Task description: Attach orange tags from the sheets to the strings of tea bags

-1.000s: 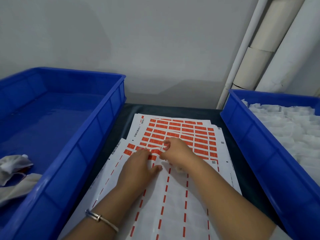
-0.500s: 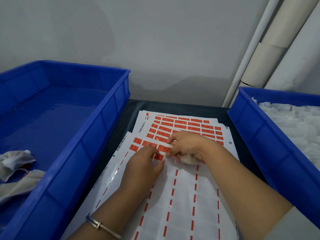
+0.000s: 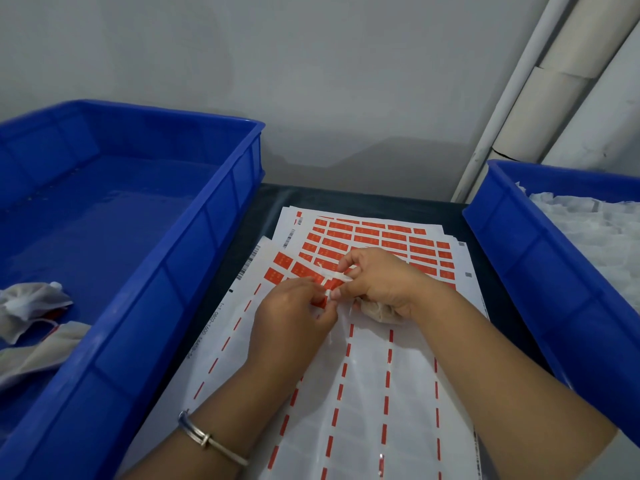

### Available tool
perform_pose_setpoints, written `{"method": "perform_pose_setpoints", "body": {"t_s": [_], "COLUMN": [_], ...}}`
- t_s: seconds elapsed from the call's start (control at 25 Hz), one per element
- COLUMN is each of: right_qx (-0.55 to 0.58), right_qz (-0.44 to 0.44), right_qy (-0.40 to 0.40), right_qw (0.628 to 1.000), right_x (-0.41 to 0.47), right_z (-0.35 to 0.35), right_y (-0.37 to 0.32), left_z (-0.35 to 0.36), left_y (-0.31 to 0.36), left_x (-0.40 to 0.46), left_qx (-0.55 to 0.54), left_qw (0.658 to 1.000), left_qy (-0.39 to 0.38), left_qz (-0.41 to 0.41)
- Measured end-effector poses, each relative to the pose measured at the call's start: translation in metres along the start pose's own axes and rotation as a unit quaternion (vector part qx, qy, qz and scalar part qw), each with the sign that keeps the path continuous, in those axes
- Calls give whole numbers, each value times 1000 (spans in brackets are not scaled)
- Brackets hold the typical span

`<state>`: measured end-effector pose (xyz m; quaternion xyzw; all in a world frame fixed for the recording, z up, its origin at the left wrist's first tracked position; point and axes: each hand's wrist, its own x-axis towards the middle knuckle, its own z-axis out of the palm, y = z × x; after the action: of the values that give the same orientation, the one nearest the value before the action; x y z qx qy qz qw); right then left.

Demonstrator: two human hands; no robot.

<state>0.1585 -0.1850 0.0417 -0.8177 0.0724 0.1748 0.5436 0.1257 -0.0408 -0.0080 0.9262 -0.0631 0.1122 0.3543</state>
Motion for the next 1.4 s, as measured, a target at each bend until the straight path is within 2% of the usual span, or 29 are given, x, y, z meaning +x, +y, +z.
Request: {"method": "perform_pose_setpoints", "body": {"t_s": [0.52,0.96,1.4], "right_qx": [18,-39,-77], "right_qz": [-16,-44,-63], "right_qy": [31,69,70], "right_qw": [999,996,993], "right_x": [-11,-11,-14], "right_z": [6,8,9], "right_y": [-4,2,4], "left_z": [0,-7,-6], "left_y": [3,3,3], "left_x": [-6,-6,-8], "left_qx": [-2,-33,-19], "left_qw": [999,999,999], "left_qy": [26,31,25], "left_qz": [25,2,26]}}
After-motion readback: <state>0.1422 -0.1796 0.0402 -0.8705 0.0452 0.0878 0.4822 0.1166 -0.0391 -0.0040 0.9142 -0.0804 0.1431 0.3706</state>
